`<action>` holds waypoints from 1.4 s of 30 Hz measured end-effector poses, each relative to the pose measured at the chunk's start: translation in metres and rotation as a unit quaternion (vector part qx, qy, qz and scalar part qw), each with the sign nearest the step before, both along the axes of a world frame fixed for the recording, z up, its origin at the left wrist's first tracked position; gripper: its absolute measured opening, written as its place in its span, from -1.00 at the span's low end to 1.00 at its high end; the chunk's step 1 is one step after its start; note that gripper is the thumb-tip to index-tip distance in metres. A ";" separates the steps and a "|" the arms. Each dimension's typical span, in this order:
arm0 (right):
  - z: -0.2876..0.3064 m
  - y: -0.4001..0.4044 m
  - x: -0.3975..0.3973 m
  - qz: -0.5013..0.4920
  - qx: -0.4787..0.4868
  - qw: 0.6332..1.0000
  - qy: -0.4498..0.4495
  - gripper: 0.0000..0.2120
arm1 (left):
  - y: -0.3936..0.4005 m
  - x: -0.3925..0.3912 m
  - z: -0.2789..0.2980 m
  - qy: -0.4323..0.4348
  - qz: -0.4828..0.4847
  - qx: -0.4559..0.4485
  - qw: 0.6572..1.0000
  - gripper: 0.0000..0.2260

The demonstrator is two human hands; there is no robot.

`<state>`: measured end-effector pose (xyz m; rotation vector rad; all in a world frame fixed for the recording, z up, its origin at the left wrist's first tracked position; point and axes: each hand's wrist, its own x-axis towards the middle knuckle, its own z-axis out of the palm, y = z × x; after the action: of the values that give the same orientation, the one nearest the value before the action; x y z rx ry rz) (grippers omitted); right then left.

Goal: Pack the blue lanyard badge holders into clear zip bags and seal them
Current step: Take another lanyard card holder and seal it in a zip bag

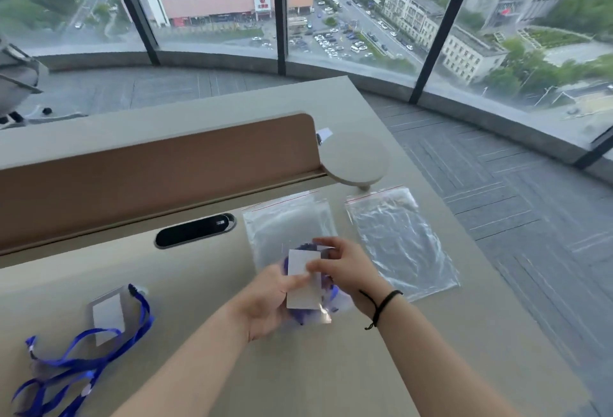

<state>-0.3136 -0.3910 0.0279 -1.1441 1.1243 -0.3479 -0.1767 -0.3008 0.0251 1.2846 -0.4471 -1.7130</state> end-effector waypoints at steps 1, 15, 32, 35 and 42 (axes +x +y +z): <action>-0.002 -0.011 -0.009 -0.015 0.001 1.000 -0.007 -0.54 | -0.014 -0.009 -0.001 -0.009 0.006 -0.002 1.000 -0.72; -0.062 -0.173 -0.089 -0.076 -0.026 0.994 0.079 -0.73 | -0.168 -0.088 -0.053 -0.123 0.059 0.082 0.987 -0.79; -0.131 -0.298 -0.067 0.211 -0.298 0.828 0.425 -0.64 | -0.230 -0.073 -0.112 -0.168 0.018 0.091 0.981 -0.81; -0.136 -0.297 -0.073 0.186 -0.305 0.835 0.418 -0.73 | -0.229 -0.074 -0.114 -0.180 0.008 0.082 0.980 -0.81; -0.125 -0.259 -0.102 0.177 -0.311 0.870 0.339 -0.82 | -0.219 -0.082 -0.089 -0.098 0.019 0.024 0.995 -0.75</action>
<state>-0.4159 -0.6497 -0.0975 -2.1232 1.4073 0.0081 -0.2589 -0.5202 -0.0636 1.4942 -0.4944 -1.5815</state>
